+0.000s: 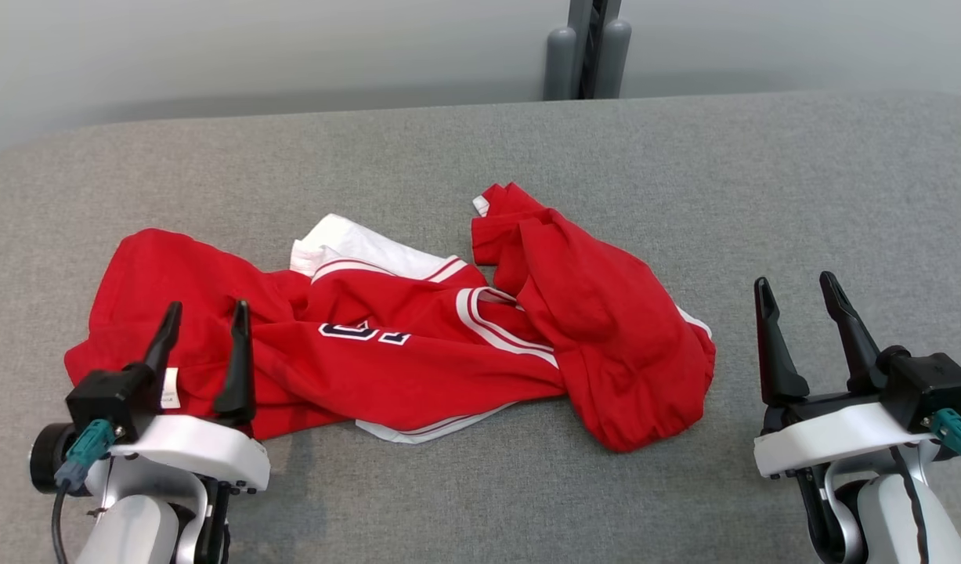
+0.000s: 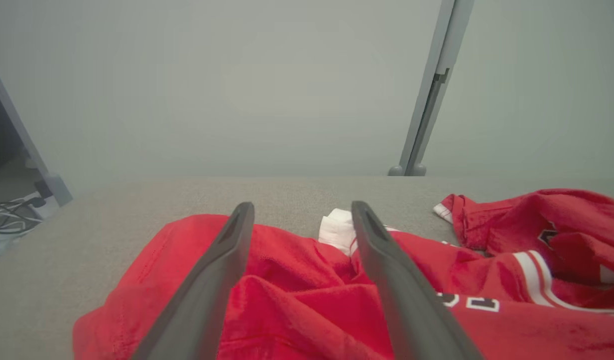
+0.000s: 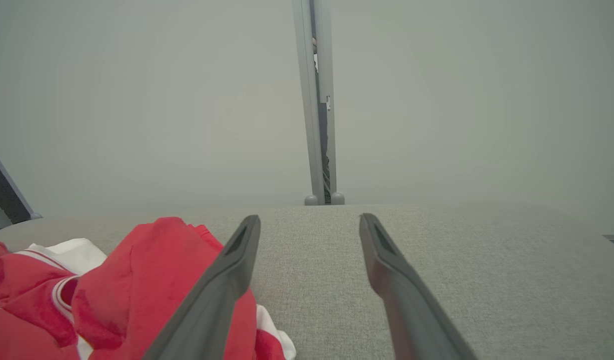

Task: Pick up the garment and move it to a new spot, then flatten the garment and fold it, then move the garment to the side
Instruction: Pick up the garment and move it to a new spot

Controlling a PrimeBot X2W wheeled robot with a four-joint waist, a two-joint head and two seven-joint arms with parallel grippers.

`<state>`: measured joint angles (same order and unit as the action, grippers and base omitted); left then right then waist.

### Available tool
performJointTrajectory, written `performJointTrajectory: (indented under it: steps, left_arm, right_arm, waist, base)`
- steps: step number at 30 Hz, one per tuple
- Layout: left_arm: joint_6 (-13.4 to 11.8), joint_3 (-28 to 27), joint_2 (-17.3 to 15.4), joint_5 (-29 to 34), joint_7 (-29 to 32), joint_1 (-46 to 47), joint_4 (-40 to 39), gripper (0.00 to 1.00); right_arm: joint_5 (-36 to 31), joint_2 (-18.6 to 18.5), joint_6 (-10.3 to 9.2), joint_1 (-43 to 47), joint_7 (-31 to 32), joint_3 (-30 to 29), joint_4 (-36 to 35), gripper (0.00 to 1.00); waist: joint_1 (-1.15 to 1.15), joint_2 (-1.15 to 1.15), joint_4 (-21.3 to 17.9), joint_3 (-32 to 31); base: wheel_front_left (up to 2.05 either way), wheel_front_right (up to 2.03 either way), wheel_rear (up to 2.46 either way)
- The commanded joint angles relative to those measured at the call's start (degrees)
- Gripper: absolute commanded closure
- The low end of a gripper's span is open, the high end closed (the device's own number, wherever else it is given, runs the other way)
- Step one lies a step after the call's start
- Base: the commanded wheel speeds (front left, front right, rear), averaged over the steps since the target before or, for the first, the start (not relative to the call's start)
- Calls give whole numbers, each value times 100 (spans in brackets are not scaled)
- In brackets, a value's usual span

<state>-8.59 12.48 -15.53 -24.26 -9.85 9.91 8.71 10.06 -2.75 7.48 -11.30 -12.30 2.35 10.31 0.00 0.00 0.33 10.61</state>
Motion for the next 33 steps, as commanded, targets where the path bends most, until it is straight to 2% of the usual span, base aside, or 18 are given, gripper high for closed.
performJointTrajectory:
  steps: [1,7,15,16,17,18,22,26,33]
  left_arm:
    - [59,22,-12,-79,114,133,114,0]
    - [310,77,36,-423,608,347,796,0]
    - [452,51,96,-796,1108,606,1565,0]
    - [455,47,89,-794,1101,626,1614,9]
    - [487,49,91,-802,1057,634,1641,94]
    - [510,46,89,-813,1034,642,1672,100]
    - [449,-8,3,-679,713,774,1604,100]
    - [339,-51,-137,-485,329,849,1212,100]
    - [31,-92,-530,-26,159,764,-352,100]
  right_arm:
    - [8,-32,3,-28,14,8,-17,0]
    - [46,-33,3,-126,-13,100,-22,0]
    - [125,-31,3,-260,-100,186,80,0]
    - [128,-32,3,-283,-121,188,89,0]
    - [132,-33,3,-303,-132,181,100,0]
    - [135,-31,3,-317,-147,179,111,0]
    - [135,-32,3,-344,-182,139,173,0]
    - [102,-31,3,-337,-206,77,217,0]
    - [99,-31,3,-252,-231,-12,250,0]
  waist:
    - [0,0,-44,86]
    - [0,0,-167,383]
    - [0,0,-315,704]
    - [0,0,-325,728]
    - [0,0,-331,740]
    - [0,0,-335,750]
    - [0,0,-326,750]
    - [0,0,-266,675]
    - [0,0,-112,430]
  base:
    - [0,0,0]
    - [0,0,0]
    - [0,0,0]
    - [0,0,0]
    - [0,0,0]
    - [0,0,0]
    - [0,0,0]
    - [0,0,0]
    - [0,0,0]
